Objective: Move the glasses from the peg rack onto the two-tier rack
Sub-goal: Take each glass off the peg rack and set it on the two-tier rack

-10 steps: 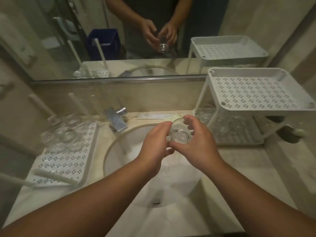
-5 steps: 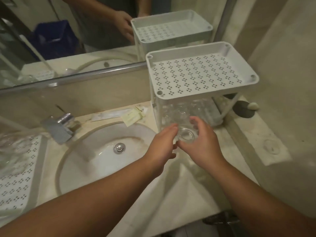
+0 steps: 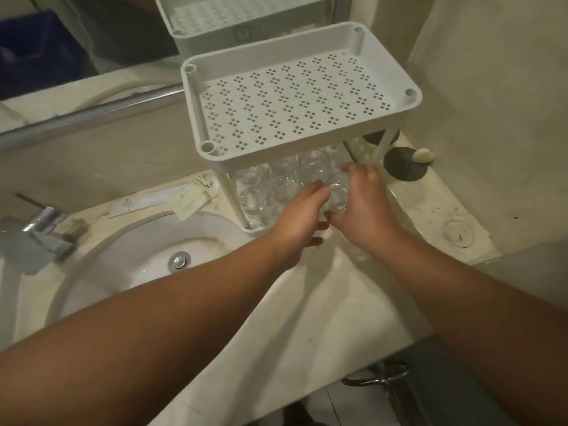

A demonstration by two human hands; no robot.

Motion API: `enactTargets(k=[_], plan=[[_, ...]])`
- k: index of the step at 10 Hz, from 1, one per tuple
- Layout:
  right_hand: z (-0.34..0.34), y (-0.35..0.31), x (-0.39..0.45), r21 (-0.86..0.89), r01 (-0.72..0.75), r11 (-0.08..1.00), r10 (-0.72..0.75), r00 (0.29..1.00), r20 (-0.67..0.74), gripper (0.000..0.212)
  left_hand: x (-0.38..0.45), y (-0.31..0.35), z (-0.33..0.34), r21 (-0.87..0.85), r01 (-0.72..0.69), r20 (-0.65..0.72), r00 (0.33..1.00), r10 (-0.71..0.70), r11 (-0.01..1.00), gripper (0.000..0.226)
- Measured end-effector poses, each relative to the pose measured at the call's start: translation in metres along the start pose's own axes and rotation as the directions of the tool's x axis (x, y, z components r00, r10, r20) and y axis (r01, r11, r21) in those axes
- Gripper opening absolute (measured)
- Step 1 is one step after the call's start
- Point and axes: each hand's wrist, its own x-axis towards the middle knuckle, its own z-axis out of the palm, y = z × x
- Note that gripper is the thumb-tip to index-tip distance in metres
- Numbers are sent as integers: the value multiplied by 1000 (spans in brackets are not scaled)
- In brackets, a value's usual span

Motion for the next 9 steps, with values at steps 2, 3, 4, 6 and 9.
enactTargets(k=[2, 3, 4, 6, 9], plan=[[-8, 7, 24, -183, 67, 981, -54, 996, 71, 87, 27, 3, 7, 6, -6, 25, 1000, 6, 1000, 52], [-8, 8, 36, -254, 87, 963, -60, 992, 112, 87, 38, 5, 8, 10, -24, 17, 1000, 24, 1000, 54], [-6, 4, 53, -369, 69, 927, -4, 984, 176, 89, 50, 5, 7, 28, -39, -5, 999, 39, 999, 53], [4, 4, 75, -522, 95, 848, -8, 986, 167, 70, 65, 5, 1, 28, -30, -30, 999, 31, 999, 50], [20, 7, 105, -643, 36, 765, 126, 971, 204, 47, 88, 1, -15, 231, 44, -31, 999, -38, 972, 61]])
